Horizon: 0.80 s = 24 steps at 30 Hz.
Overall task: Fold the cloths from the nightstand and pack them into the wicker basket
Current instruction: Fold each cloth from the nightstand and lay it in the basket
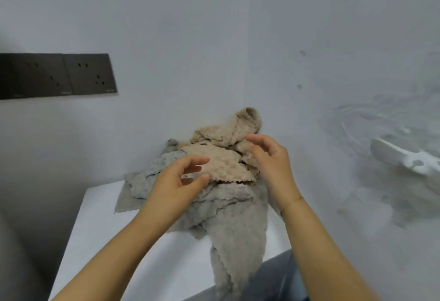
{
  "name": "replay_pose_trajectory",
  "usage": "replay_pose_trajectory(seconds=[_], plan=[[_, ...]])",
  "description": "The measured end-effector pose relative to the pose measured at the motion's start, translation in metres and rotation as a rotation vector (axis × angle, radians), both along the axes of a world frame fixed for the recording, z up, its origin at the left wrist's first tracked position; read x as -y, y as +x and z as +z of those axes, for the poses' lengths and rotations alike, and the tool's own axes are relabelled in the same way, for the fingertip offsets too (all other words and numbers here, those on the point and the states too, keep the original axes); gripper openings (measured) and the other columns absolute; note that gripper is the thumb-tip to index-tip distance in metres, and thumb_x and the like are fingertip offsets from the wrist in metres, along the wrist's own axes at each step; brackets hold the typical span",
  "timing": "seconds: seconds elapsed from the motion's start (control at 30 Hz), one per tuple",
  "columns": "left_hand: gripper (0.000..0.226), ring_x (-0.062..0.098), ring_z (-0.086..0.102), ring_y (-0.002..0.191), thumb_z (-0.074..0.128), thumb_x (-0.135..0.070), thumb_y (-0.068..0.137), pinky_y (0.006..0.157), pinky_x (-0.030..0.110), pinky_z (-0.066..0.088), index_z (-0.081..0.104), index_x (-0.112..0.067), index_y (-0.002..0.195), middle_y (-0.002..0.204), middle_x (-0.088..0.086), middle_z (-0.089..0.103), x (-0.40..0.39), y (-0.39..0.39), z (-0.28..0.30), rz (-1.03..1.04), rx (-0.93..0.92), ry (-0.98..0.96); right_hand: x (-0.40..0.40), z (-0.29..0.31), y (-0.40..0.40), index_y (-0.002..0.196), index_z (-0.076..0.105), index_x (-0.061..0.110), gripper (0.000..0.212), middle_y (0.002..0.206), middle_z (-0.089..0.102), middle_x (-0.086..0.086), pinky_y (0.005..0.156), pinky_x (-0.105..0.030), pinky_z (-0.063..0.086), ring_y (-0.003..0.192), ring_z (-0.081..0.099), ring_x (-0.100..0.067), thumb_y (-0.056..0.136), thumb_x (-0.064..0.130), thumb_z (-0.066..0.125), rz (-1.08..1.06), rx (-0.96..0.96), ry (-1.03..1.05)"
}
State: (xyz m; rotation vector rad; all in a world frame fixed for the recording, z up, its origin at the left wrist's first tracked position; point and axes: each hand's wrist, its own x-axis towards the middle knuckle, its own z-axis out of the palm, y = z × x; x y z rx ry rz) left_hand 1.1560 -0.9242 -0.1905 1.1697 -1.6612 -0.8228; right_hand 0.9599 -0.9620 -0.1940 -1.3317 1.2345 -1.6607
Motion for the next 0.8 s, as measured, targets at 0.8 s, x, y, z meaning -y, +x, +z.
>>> replay_pose_trajectory(seconds=[0.8], plan=[[0.008,0.009,0.066,0.072,0.076,-0.02,0.084,0.063,0.015,0.047,0.07,-0.015,0.086,0.077,-0.001,0.072,0.159,-0.036,0.03,0.218,0.299,-0.121,0.066,-0.019,-0.015,0.11,0.063,0.033,0.022,0.114,0.061,0.014,0.088,-0.017,0.049,0.102,0.056,0.007,0.094,0.018,0.059,-0.057,-0.057,-0.104]])
